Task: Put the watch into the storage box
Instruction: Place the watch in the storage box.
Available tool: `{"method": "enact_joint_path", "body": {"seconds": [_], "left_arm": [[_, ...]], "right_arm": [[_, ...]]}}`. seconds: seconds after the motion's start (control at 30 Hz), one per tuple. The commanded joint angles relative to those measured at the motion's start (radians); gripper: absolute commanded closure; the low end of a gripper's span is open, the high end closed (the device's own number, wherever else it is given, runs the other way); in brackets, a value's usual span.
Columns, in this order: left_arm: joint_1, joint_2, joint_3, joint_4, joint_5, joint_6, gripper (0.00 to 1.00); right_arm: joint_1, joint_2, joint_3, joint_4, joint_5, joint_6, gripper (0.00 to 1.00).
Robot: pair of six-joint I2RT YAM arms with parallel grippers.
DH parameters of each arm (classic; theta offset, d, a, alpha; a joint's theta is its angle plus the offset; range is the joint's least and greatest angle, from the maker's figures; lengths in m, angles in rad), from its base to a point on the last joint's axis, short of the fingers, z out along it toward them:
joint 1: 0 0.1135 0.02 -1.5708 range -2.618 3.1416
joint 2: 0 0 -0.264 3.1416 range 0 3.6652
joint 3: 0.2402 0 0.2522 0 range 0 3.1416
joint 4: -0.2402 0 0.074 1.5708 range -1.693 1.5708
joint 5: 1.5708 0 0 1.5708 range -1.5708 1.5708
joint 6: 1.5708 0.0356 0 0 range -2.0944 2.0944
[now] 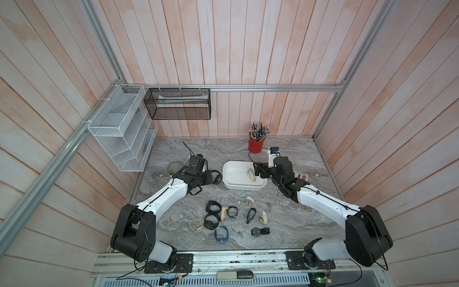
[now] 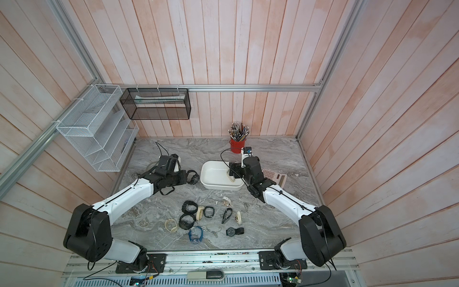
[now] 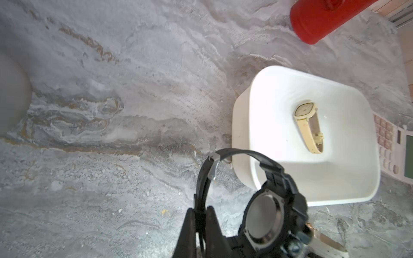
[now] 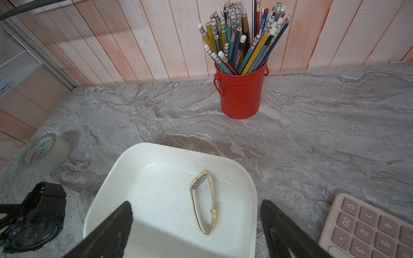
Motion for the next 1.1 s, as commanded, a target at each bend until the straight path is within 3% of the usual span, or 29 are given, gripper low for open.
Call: {"method": "enact_joint_path", "body": {"seconds": [0.0,0.3,1.07], "left_arm": [[-0.043,-0.006,0.067,-0.017,-0.064,0.064,1.0],[-0.147,0.204,0.286,-0.019,-0.131,0.134,1.0],[-0.181,0.542,0.543,-0.055,-0.163,0.14,1.0]], "right_arm": [[-0.002,-0.021,-0.001,0.01,0.023,-0.006,0.09],[-0.002,-0.044,-0.012,-0.001,0.035,-0.005,0.09],[-0.002,-0.058,-0.029,-0.01,0.053,-0.012,0.09]]}}
